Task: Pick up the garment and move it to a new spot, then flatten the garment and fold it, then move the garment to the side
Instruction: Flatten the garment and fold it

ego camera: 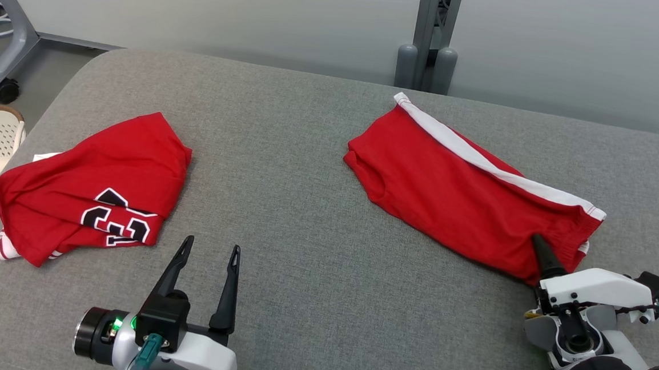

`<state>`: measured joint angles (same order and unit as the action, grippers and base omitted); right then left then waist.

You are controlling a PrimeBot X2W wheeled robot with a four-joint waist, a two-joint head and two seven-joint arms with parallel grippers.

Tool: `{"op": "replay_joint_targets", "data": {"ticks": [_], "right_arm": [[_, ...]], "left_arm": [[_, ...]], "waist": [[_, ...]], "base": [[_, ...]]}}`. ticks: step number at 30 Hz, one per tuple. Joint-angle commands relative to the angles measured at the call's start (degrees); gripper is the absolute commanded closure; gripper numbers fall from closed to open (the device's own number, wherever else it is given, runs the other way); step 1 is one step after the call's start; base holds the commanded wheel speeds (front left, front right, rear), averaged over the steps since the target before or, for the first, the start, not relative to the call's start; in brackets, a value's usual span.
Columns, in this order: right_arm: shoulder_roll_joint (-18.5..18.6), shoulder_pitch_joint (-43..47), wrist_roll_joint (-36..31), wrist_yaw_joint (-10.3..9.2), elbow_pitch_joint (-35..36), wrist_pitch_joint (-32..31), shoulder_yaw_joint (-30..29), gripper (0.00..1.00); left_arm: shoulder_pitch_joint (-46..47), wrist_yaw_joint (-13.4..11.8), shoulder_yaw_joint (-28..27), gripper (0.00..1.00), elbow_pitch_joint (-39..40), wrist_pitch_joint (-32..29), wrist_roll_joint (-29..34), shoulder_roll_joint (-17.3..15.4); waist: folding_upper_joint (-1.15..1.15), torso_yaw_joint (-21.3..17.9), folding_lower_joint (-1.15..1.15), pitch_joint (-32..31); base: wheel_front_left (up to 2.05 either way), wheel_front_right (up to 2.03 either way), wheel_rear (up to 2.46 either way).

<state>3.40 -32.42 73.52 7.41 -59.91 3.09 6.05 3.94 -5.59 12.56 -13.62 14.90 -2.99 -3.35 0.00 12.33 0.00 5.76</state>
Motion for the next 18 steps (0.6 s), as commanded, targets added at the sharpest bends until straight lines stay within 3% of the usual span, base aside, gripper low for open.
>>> {"op": "replay_joint_targets", "data": {"ticks": [1,17,18], "right_arm": [[-0.90,0.77,1.24,0.16,-0.04,0.21,0.23,0.00],[-0.93,-1.71,12.73,0.18,-0.97,5.76,4.69,0.00],[-0.93,-1.87,12.88,0.20,-1.67,6.44,4.94,0.24]], "left_arm": [[0.83,0.25,-0.26,0.00,0.19,0.19,0.31,-0.31],[1.56,0.99,-0.22,0.00,0.27,0.19,1.19,-0.07],[1.55,0.98,-0.18,0.00,0.26,0.19,1.20,-0.05]], "waist": [[0.00,-0.01,0.00,0.03],[0.00,0.99,0.00,0.64],[0.00,1.05,0.00,0.68]], "base": [[0.00,0.00,0.00],[0.00,0.00,0.00],[0.00,0.00,0.00]]}}
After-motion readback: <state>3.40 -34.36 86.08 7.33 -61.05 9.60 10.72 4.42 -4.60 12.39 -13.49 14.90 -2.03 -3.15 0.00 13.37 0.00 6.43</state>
